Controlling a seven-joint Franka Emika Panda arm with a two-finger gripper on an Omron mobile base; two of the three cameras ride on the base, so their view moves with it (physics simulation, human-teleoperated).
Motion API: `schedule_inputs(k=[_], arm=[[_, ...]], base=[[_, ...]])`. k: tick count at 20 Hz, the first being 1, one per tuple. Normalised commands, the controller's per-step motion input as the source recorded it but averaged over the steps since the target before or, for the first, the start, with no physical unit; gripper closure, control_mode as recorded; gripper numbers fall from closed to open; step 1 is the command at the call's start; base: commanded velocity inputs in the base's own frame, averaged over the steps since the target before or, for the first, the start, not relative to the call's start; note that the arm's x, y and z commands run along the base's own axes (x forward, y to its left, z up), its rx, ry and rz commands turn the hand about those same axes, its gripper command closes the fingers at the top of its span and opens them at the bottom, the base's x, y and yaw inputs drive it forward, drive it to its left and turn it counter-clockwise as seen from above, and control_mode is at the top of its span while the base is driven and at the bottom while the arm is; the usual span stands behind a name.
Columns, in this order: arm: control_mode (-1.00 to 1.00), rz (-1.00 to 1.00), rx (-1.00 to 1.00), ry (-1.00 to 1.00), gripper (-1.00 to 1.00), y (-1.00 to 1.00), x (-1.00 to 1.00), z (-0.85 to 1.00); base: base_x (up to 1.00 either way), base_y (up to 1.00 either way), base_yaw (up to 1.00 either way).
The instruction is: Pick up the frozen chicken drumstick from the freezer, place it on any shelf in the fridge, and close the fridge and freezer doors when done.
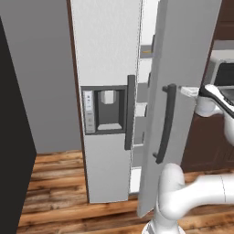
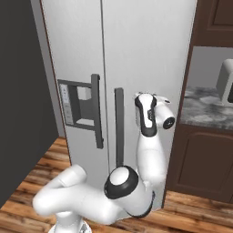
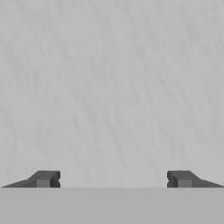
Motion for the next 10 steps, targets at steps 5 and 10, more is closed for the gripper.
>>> schedule_inputs(k=[5, 10], arm=[[-1.00, -0.24, -0.02, 0.00, -1.00, 0.41, 0.78, 0.11], [-1.00, -0.28, -0.03, 0.00, -1.00, 0.01, 0.82, 0.02]], base=[[0.00, 0.00, 0.00], [0.00, 0.00, 0.00]])
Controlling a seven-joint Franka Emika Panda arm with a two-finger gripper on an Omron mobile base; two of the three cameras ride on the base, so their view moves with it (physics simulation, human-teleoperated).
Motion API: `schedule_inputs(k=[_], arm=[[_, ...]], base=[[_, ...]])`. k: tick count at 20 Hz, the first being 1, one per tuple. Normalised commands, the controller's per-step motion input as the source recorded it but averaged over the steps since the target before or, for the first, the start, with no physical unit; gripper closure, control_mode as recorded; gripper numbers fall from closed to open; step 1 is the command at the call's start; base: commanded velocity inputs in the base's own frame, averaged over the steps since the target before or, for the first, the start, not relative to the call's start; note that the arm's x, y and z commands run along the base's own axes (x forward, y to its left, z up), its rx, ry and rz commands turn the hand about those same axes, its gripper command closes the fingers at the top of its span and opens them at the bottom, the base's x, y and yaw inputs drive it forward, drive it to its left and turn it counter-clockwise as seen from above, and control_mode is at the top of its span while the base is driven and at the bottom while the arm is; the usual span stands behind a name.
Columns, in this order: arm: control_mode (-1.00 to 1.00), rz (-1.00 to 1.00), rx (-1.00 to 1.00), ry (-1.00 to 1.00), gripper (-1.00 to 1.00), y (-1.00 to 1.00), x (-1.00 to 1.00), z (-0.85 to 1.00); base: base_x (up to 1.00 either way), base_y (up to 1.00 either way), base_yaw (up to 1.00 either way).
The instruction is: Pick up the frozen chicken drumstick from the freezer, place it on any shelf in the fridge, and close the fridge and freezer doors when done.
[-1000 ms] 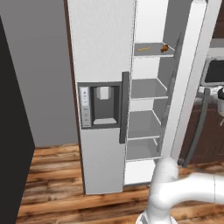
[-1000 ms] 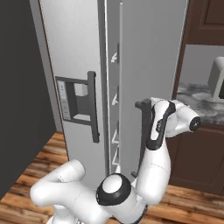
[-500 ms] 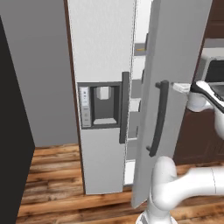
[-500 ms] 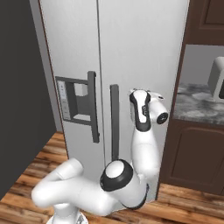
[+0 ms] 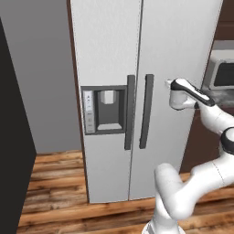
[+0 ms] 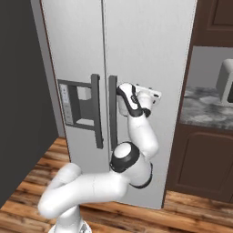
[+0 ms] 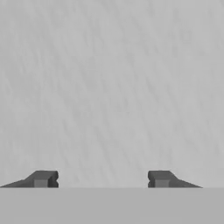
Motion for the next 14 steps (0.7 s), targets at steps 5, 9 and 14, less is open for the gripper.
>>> schedule_inputs(k=[5, 9, 14], arm=[[-1.00, -0.06, -0.01, 0.01, -1.00, 0.00, 0.21, 0.00], [-1.00, 0.00, 0.00, 0.00, -1.00, 0.00, 0.00, 0.00], [-1.00, 0.00, 0.00, 0.00, -1.00, 0.00, -0.01, 0.00]], base=[[0.00, 0.00, 0.00], [0.00, 0.00, 0.00], [0.00, 0.00, 0.00]])
